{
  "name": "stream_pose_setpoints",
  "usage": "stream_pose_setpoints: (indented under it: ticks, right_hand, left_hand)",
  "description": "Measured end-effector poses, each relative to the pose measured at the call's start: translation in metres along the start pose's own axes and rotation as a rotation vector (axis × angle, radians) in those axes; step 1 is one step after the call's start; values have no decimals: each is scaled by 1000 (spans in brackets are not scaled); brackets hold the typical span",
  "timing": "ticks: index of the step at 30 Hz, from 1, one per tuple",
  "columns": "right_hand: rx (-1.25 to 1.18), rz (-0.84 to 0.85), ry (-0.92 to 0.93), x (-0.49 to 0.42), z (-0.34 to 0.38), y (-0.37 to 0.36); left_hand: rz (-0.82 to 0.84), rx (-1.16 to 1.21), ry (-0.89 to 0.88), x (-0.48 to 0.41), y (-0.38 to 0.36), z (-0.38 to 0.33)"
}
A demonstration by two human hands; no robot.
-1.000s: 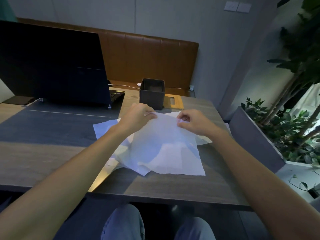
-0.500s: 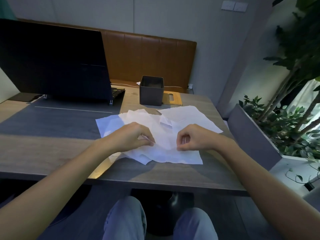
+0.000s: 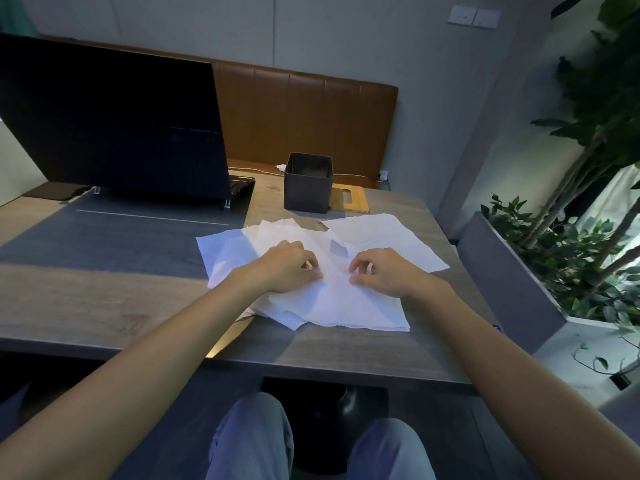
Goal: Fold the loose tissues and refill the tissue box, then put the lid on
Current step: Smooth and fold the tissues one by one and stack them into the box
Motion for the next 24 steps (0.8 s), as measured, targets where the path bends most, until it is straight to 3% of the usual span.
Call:
stream_pose_setpoints:
  ticks: [10,24]
  right_hand:
    - [-48,55,52,-4,4,0]
    - [-170,-56,107,-10,14,33]
  left_hand:
    - [119,138,-55,-11,-3,0]
    - [-65,393,-102,-14,46,-2]
Point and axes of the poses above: each hand's wrist, its own x-axis away from the middle knuckle, its own y-axis out of the back of the hand, z = x × y, the point moved 4 cm from there along -x, towards the middle knuckle, and after that the axes turned 4 degrees about -z, right-handed, at the moved point
